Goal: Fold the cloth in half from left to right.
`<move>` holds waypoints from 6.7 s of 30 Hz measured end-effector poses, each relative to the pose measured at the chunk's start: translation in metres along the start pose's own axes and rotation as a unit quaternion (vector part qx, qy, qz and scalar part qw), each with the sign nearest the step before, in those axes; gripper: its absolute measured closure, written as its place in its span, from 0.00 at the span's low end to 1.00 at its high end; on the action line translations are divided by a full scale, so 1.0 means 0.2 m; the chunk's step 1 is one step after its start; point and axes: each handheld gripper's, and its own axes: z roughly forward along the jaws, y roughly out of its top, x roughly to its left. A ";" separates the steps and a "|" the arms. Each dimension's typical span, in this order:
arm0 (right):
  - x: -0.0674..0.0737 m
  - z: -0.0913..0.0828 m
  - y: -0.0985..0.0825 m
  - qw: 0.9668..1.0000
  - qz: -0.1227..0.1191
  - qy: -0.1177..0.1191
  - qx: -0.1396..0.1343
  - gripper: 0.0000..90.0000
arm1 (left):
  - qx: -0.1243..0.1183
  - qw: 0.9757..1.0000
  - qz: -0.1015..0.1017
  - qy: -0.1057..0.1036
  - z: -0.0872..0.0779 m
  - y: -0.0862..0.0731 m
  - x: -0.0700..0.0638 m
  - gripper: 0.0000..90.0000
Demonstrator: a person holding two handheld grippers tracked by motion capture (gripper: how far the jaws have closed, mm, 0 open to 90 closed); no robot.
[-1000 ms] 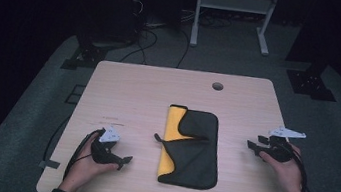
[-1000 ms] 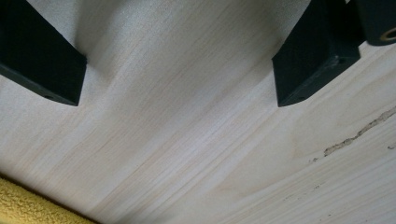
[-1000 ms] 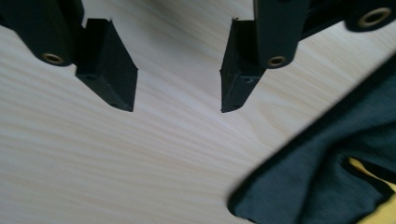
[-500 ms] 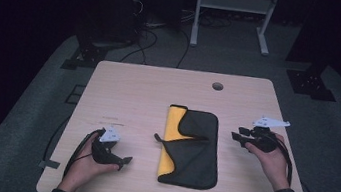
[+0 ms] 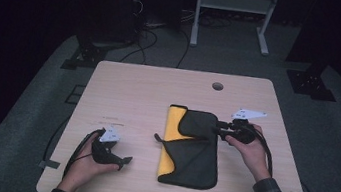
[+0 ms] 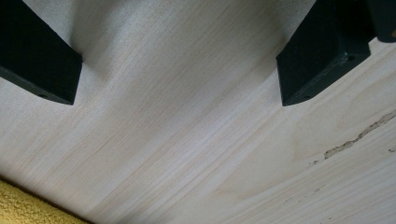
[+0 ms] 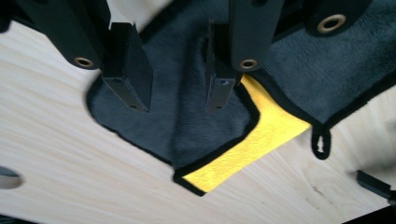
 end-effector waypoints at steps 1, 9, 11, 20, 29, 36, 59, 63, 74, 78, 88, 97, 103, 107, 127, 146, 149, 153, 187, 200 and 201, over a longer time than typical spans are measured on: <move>0.01 0.02 0.01 1.000 -0.003 0.003 0.004 0.67 | 0.000 1.000 0.000 0.000 0.00 0.00 0.00 0.00; 0.11 0.14 0.09 0.999 -0.021 0.028 0.002 0.68 | 0.000 1.000 0.000 0.000 0.00 0.00 0.00 0.00; 0.13 0.17 0.10 0.999 -0.026 0.032 0.008 0.68 | -0.001 1.000 0.000 0.000 0.00 0.00 0.00 0.00; 0.21 0.33 0.15 0.997 -0.042 0.057 0.020 0.73 | -0.002 1.000 -0.001 0.000 0.01 0.00 0.01 0.00; 0.25 0.45 0.13 0.995 -0.057 0.064 0.051 0.73 | -0.003 1.000 -0.001 0.001 0.01 0.00 0.01 0.00; 0.26 0.53 0.09 0.993 -0.075 0.052 0.078 0.76 | -0.003 1.000 -0.001 0.001 0.01 0.00 0.01 0.00; 0.11 0.34 0.18 1.000 -0.027 0.008 0.000 0.95 | -0.002 1.000 -0.001 0.001 0.01 0.00 0.01 0.00; 0.04 0.29 0.18 1.000 -0.011 -0.011 -0.009 0.95 | -0.002 1.000 -0.001 0.001 0.01 0.00 0.01 0.00; -0.16 0.21 0.13 0.997 0.045 -0.063 -0.020 0.95 | -0.003 1.000 -0.002 0.001 0.01 0.00 0.01 0.00; -0.22 0.24 0.10 0.996 0.053 -0.073 -0.010 0.95 | -0.002 1.000 -0.001 0.001 0.01 0.00 0.01 0.00; -0.32 0.36 -0.01 0.993 0.056 -0.102 0.016 0.86 | -0.003 1.000 -0.002 0.002 0.01 0.00 0.01 0.00; -0.26 0.22 0.09 0.995 0.051 -0.077 -0.027 0.70 | -0.003 1.000 -0.002 0.001 0.01 0.00 0.01 0.00; -0.11 0.20 0.13 0.999 0.028 -0.031 -0.026 0.69 | -0.003 1.000 -0.002 0.001 0.01 0.00 0.01 0.00; -0.01 0.23 0.15 1.000 0.014 -0.001 -0.023 0.67 | -0.003 1.000 -0.002 0.002 0.01 0.01 0.01 0.00; 0.45 0.50 0.19 0.992 -0.043 0.114 0.018 0.62 | -0.001 1.000 -0.003 0.003 0.01 0.01 0.01 0.00; 0.58 0.70 0.16 0.987 -0.059 0.135 0.066 0.69 | -0.001 1.000 -0.004 0.003 0.01 0.01 0.01 0.00; 0.58 0.71 0.15 0.986 -0.062 0.137 0.072 0.79 | -0.001 1.000 -0.004 0.003 0.01 0.01 0.01 0.00; 0.58 0.70 0.15 0.986 -0.062 0.140 0.072 0.91 | -0.001 1.000 -0.004 0.003 0.01 0.01 0.01 0.00; 0.45 0.21 0.03 0.989 -0.031 0.138 0.038 0.93 | -0.001 1.000 -0.003 0.003 0.01 0.01 0.01 0.00; 0.42 0.01 -0.08 0.991 -0.034 0.123 0.037 0.93 | -0.001 1.000 -0.003 0.003 0.01 0.01 0.01 0.00; 0.42 -0.01 -0.09 0.991 -0.033 0.123 0.036 0.93 | -0.001 1.000 -0.004 0.003 0.01 0.01 0.01 0.00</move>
